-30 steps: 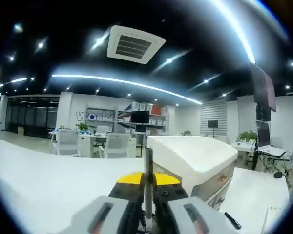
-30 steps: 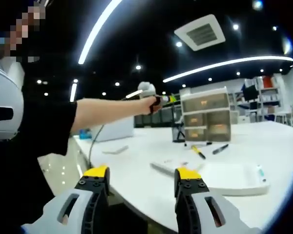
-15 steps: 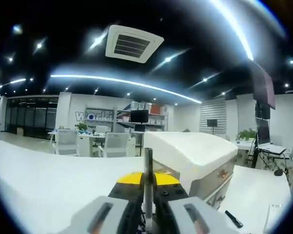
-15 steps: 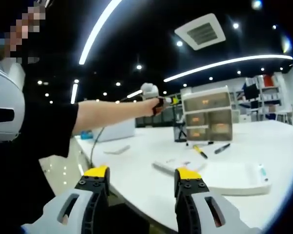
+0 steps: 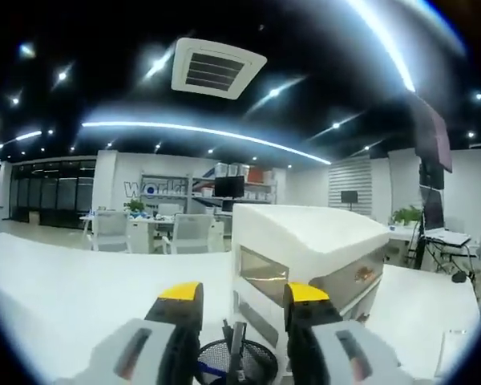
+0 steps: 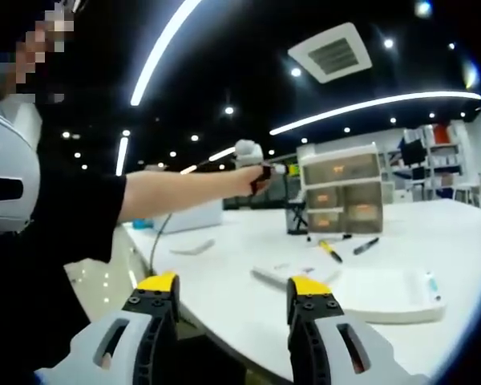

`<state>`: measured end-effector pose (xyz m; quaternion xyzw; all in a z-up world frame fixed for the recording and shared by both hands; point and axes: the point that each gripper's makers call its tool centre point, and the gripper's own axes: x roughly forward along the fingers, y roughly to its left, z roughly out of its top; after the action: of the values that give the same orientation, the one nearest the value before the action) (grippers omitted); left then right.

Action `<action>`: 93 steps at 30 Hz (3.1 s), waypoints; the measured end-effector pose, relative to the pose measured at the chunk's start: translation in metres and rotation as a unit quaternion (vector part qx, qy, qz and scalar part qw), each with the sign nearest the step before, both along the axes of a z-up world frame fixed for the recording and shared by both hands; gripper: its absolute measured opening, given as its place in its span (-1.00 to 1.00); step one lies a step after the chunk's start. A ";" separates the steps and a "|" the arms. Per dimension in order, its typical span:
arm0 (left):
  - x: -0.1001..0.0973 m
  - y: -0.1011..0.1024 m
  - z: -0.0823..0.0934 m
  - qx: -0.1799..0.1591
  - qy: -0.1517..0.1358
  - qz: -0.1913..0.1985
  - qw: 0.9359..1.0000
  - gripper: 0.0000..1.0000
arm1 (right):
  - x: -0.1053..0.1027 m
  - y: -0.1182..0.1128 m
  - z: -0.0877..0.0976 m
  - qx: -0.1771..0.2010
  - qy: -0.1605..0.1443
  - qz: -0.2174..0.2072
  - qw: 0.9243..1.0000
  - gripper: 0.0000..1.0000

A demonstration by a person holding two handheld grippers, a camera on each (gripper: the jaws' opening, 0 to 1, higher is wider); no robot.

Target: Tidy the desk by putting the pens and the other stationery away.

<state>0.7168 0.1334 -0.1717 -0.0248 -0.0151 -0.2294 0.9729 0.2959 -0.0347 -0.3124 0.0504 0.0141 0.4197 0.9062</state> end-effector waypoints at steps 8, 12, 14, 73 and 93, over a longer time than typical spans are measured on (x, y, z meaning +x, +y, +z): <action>-0.040 -0.008 -0.013 0.006 -0.007 -0.041 0.999 -0.04 | 0.002 -0.002 -0.002 -0.002 0.005 -0.007 1.000 0.04; -0.064 -0.001 -0.021 -0.001 -0.008 -0.052 0.999 -0.03 | 0.003 -0.002 -0.001 -0.006 0.003 -0.009 1.000 0.04; -0.077 0.001 -0.024 -0.004 -0.010 -0.056 0.998 -0.03 | 0.003 -0.003 0.000 -0.007 0.003 -0.011 1.000 0.04; -0.384 0.041 -0.124 0.065 -0.003 -0.155 0.986 0.28 | 0.027 -0.051 0.006 -0.034 -0.008 -0.073 0.997 0.06; -0.398 0.046 -0.138 0.044 0.008 -0.149 0.988 0.28 | 0.040 -0.051 0.005 -0.085 -0.007 -0.072 0.994 0.07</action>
<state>0.3185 0.1797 -0.3100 0.0140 0.0065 -0.3725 0.9279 0.3359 -0.0860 -0.3075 -0.0292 0.0401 0.3505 0.9352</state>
